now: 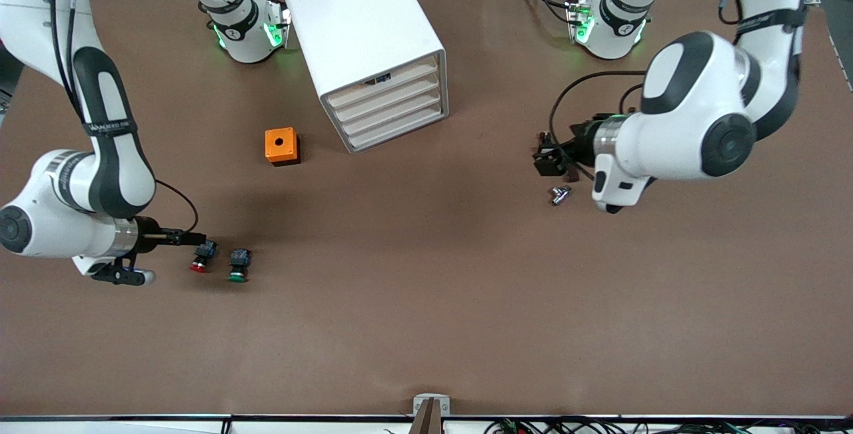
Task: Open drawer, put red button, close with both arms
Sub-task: 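Grasp the red button with the right gripper while the left gripper reaches the drawer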
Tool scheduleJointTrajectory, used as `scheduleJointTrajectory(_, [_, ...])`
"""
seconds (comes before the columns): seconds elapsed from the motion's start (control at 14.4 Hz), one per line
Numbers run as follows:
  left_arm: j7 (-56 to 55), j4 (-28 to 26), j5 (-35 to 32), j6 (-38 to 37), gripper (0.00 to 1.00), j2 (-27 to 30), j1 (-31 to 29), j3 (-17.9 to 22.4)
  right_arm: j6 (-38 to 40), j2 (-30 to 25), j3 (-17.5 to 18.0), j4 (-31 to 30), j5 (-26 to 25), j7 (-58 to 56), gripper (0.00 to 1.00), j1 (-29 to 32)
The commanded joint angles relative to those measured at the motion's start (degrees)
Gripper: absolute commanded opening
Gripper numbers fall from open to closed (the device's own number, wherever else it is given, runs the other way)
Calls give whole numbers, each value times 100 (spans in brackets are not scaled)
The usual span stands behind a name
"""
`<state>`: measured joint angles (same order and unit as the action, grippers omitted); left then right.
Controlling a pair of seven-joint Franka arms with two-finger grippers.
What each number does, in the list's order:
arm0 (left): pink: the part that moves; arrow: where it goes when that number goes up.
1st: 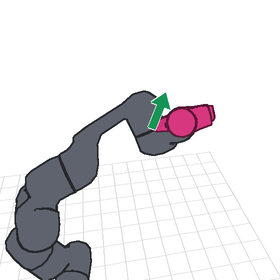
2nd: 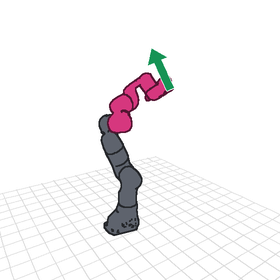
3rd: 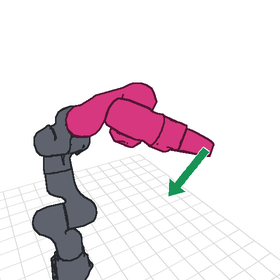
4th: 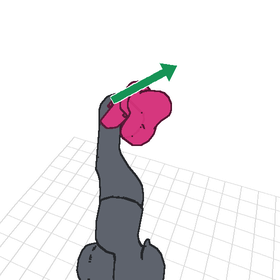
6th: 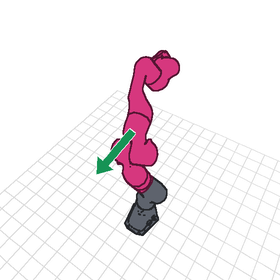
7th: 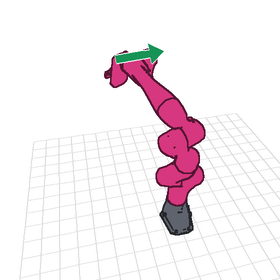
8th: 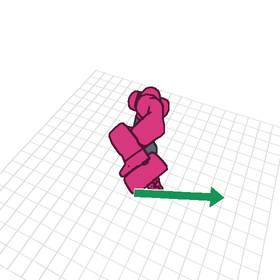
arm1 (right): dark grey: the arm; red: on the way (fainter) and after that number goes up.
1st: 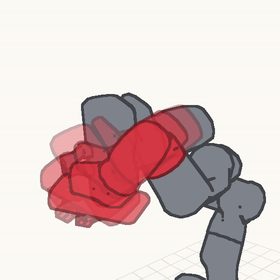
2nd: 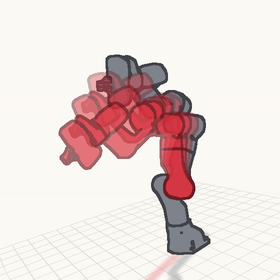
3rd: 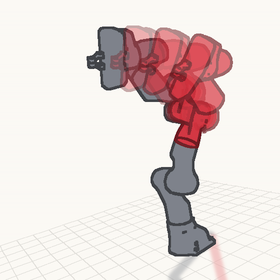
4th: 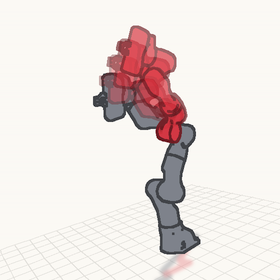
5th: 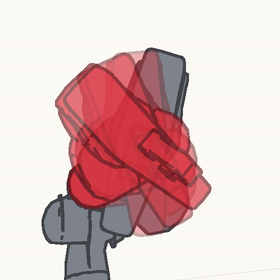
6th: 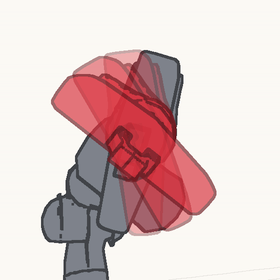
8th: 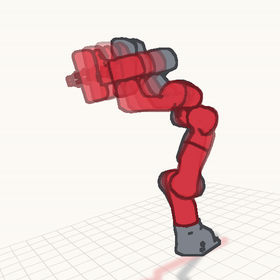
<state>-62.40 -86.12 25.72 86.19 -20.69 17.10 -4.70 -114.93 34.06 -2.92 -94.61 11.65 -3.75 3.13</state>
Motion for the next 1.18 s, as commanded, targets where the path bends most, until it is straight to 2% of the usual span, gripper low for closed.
scheduleJointTrajectory(0.0, [-1288,455,433,-137,100,-584,241,-22,-186,276,37,74,162,-12,100,74])
scheduleJointTrajectory(0.35, [-3301,798,1294,-137,100,-1516,242,-417,-371,540,46,74,171,-91,100,126])
scheduleJointTrajectory(0.56, [-4190,790,1699,-137,100,-1938,189,-698,-398,602,54,74,179,-74,100,135])
scheduleJointTrajectory(0.77, [-5016,790,2068,-137,100,-2359,180,-769,-425,646,54,74,355,-73,100,91])
scheduleJointTrajectory(0.84, [-5297,781,2173,-137,100,-2526,180,-813,-425,655,54,74,355,-73,93,91])
scheduleJointTrajectory(1.11, [-6212,764,2306,-155,100,-2993,198,-1058,-486,681,54,74,355,-82,50,91])
